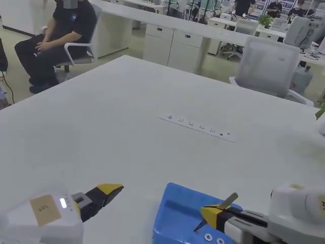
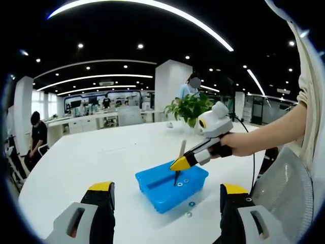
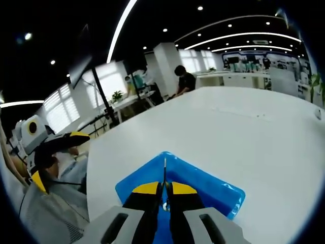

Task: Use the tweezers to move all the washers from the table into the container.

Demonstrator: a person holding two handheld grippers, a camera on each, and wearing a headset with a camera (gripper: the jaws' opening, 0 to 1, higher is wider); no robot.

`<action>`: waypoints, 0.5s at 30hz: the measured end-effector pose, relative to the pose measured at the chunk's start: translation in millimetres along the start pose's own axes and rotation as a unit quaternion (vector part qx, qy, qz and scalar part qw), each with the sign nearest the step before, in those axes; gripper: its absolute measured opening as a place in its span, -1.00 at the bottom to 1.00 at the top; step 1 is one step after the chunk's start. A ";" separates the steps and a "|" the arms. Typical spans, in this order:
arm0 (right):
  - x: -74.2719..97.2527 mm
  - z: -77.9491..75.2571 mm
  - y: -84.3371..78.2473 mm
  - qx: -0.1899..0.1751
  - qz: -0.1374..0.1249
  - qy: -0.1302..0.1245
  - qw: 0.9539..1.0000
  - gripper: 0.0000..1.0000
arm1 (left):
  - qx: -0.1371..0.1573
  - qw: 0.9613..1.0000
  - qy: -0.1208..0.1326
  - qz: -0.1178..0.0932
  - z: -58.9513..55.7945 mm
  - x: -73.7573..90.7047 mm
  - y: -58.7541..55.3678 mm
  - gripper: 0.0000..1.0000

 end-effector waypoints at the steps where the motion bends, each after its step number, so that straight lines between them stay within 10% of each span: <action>1: -0.7 -1.0 -0.3 -0.002 0.001 0.000 1.000 -0.94 | 0.000 1.000 0.000 0.000 -0.1 0.0 -0.1 0.74; 15: -10.0 -10.7 -6.9 0.004 0.020 -0.011 1.000 -0.94 | 0.001 1.000 -0.002 0.003 -0.1 -0.6 -1.2 0.73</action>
Point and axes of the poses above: the centre of the closed fingertips' face, and the gripper's own axes: x roughly backward along the fingers, z roughly to its left, y roughly out of its top, the point moved 4 cm from there along x, roughly backward along the fingers, and after that the axes turned 14 degrees about -x, right-handed, at the moved point
